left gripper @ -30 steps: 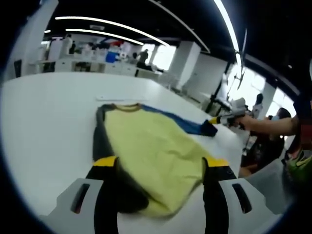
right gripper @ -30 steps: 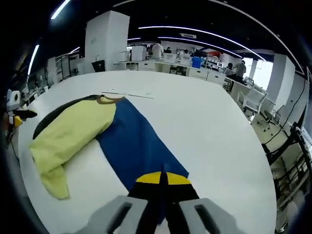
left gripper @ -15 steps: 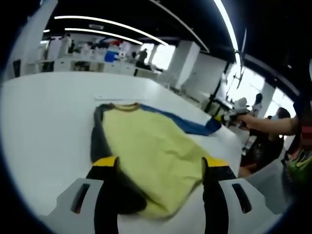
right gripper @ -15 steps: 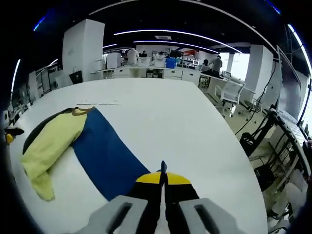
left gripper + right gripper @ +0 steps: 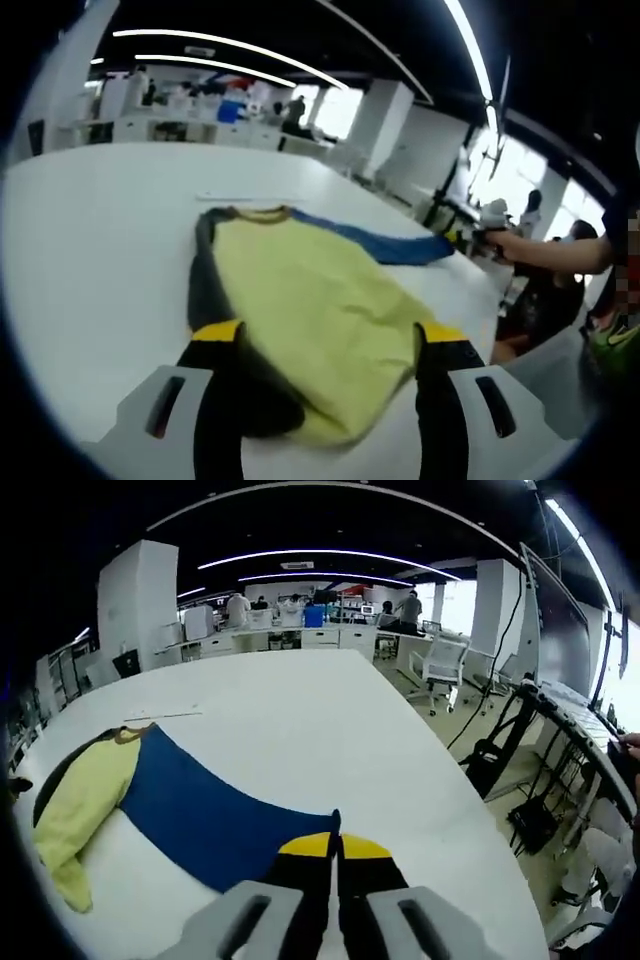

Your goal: Fold the garment on the visible template until the final outline fits inside the template.

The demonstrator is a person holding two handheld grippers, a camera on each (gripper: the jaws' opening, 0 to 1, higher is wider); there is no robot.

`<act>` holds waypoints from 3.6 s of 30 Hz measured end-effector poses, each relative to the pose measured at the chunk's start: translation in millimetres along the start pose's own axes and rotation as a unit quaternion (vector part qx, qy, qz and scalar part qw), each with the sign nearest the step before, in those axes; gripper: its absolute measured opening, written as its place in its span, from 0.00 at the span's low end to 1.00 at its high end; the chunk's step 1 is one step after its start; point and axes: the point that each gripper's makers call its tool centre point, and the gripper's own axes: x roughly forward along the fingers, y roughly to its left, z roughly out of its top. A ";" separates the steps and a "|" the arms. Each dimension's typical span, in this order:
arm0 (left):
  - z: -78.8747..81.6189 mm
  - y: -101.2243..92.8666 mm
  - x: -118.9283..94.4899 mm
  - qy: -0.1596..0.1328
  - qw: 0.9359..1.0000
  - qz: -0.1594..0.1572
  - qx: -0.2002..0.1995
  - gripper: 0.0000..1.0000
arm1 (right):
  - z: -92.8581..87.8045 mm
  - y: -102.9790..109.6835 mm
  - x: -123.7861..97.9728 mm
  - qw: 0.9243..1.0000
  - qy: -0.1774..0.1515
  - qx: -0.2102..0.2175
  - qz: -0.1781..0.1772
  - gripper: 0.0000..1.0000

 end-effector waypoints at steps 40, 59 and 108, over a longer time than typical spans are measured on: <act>-4.7 12.4 11.2 0.014 1.000 0.009 -0.015 0.64 | -23.0 -41.3 73.1 0.993 0.091 -0.075 -0.023 0.00; -7.1 14.4 9.9 0.011 1.000 0.011 -0.022 0.65 | -32.4 -40.2 69.1 0.992 0.110 -0.063 -0.012 0.05; -0.5 16.3 -22.9 -0.016 1.000 0.021 -0.010 0.64 | 14.7 116.0 -41.6 0.967 -0.003 -0.095 0.235 0.99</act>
